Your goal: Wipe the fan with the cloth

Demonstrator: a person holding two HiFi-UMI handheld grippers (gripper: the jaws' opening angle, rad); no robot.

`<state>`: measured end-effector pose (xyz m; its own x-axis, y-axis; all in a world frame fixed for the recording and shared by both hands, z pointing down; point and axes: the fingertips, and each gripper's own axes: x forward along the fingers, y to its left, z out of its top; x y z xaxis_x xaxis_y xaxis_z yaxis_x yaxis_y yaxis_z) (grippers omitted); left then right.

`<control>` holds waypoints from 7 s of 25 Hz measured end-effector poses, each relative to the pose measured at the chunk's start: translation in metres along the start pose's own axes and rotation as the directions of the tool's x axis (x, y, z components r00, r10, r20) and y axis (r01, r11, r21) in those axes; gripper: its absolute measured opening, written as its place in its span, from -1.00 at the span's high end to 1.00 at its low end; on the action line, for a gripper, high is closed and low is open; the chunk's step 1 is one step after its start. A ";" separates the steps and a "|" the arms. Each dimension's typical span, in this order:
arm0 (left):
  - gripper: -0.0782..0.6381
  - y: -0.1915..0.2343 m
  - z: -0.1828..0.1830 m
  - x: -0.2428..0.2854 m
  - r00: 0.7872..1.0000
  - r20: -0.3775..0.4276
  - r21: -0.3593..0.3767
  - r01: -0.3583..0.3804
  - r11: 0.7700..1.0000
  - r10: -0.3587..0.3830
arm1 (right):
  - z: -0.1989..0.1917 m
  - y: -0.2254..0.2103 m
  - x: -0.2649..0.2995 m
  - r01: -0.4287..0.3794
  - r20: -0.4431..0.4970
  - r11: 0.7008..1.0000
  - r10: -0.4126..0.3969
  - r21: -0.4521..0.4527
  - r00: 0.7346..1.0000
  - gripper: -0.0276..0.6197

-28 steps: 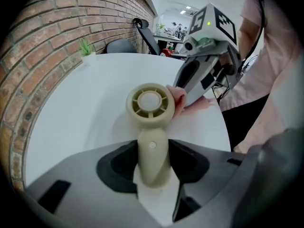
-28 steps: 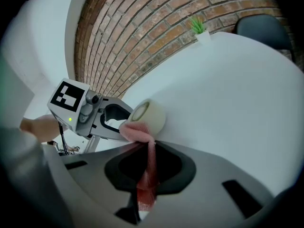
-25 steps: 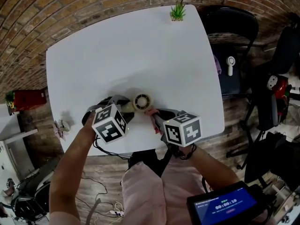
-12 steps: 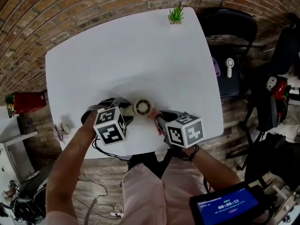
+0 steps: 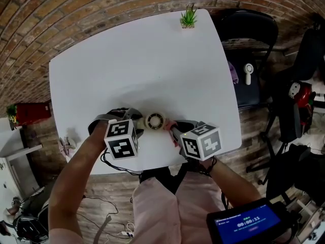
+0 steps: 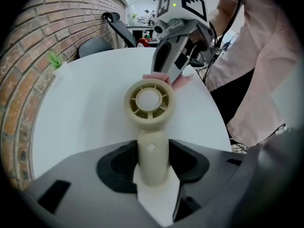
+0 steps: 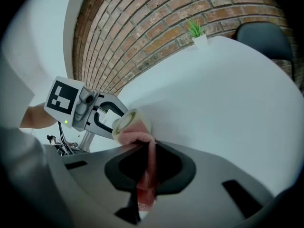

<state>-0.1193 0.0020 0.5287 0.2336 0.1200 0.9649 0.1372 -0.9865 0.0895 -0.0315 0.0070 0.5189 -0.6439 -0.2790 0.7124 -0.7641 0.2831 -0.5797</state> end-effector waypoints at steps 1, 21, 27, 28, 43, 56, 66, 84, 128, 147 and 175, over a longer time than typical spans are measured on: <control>0.23 0.000 0.000 0.000 1.000 -0.007 0.011 0.003 1.000 -0.003 | 0.001 -0.001 0.000 0.001 -0.003 1.000 -0.001 -0.006 1.000 0.82; 0.23 -0.012 0.015 0.005 0.985 -0.154 0.460 0.005 0.888 0.074 | 0.004 -0.004 -0.002 -0.002 -0.053 0.987 -0.007 -0.159 0.999 0.82; 0.24 -0.014 0.017 0.005 0.983 -0.164 0.498 0.006 0.867 0.087 | 0.004 -0.002 -0.001 -0.025 -0.078 0.978 0.009 -0.209 0.997 0.82; 0.23 -0.014 0.017 0.005 0.982 -0.166 0.506 0.006 0.862 0.091 | 0.003 -0.001 -0.001 -0.029 -0.082 0.976 0.011 -0.217 0.997 0.82; 0.24 -0.016 0.018 0.004 0.982 -0.158 0.545 -0.003 0.838 0.106 | 0.030 0.002 -0.014 -0.172 -0.166 0.839 0.099 -0.517 0.981 0.82; 0.24 -0.016 0.020 0.005 0.983 -0.157 0.558 0.006 0.830 0.098 | 0.018 0.028 0.013 -0.436 -0.419 0.277 0.123 -0.856 0.900 0.82; 0.24 -0.014 0.017 0.004 0.982 -0.163 0.540 0.012 0.842 0.091 | 0.009 0.033 0.013 -0.519 -0.504 0.062 0.164 -0.853 0.848 0.82; 0.24 -0.007 0.015 0.002 0.983 -0.160 0.343 -0.034 0.939 0.094 | -0.016 0.015 -0.017 -0.508 -0.491 0.112 0.150 -0.854 0.858 0.82; -0.25 -0.067 0.087 -0.005 0.922 0.386 -0.607 0.272 0.747 -0.022 | -0.029 0.012 -0.125 -0.216 -0.068 0.604 0.257 -0.768 0.964 0.81; -0.25 -0.027 0.138 -0.072 0.815 0.577 -0.489 0.289 0.823 0.056 | -0.029 0.008 -0.129 -0.187 -0.024 0.696 0.237 -0.693 0.971 0.81; -0.19 0.031 0.075 -0.008 0.996 0.088 0.160 -0.048 0.986 0.034 | -0.029 0.038 -0.016 -0.160 -0.062 0.955 0.149 -0.249 0.987 0.81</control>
<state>-0.0443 -0.0213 0.5057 0.3219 0.0960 0.9419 0.2779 -0.9606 0.0029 -0.0495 0.0486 0.4971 -0.7467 -0.1759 0.6415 -0.6170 0.5433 -0.5693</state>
